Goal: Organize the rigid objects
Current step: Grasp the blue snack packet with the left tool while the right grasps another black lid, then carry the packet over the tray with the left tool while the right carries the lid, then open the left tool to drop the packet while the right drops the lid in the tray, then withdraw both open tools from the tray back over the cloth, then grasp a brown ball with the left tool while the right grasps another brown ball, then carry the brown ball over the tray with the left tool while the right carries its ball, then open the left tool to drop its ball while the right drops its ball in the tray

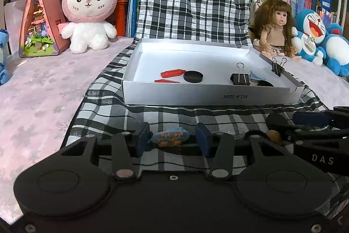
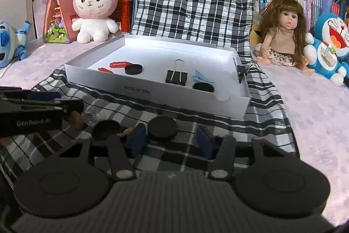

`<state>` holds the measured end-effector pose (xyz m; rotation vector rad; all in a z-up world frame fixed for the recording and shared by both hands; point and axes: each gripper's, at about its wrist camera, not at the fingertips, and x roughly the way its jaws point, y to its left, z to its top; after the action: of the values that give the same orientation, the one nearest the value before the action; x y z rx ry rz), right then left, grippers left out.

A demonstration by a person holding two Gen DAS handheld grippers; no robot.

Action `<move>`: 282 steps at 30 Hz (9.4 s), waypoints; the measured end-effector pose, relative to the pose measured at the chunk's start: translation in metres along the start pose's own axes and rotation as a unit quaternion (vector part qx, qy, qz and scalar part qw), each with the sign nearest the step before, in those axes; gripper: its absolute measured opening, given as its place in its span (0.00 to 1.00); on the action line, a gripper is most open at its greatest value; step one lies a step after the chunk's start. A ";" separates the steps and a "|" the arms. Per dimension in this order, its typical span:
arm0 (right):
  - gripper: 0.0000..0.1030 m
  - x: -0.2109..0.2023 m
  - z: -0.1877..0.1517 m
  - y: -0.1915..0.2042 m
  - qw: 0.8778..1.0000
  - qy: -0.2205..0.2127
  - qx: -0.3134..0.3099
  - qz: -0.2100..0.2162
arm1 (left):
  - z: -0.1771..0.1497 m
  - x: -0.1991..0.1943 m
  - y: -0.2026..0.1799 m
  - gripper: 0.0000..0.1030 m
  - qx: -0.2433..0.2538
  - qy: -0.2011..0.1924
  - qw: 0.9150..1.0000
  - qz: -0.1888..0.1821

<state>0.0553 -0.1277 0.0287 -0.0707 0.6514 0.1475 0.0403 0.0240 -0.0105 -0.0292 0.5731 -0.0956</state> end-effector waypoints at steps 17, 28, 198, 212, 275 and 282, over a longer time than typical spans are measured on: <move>0.36 0.003 0.000 0.018 1.000 -0.003 -0.003 0.015 | -0.001 -0.002 -0.002 0.34 -0.024 0.001 0.999 -0.036; 0.36 -0.011 0.023 0.002 0.999 -0.024 0.018 0.021 | 0.036 -0.014 -0.004 0.34 -0.011 -0.009 0.998 -0.054; 0.19 -0.025 -0.008 0.021 0.998 -0.042 -0.018 0.053 | -0.004 -0.032 -0.015 0.18 0.011 -0.025 0.999 -0.043; 0.19 -0.005 0.048 -0.024 0.999 -0.031 0.032 0.007 | 0.064 -0.011 0.016 0.18 -0.026 -0.028 0.997 -0.065; 0.53 0.073 0.111 -0.059 0.992 0.078 0.094 0.033 | 0.130 0.104 0.037 0.50 -0.033 0.080 0.994 -0.066; 0.67 0.037 0.094 -0.038 0.996 0.038 0.047 0.065 | 0.113 0.061 0.025 0.61 -0.009 0.049 0.995 -0.086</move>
<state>0.1471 -0.1501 0.0814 0.0582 0.7376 0.2405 0.1547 0.0434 0.0499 -0.0919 0.6694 -0.2612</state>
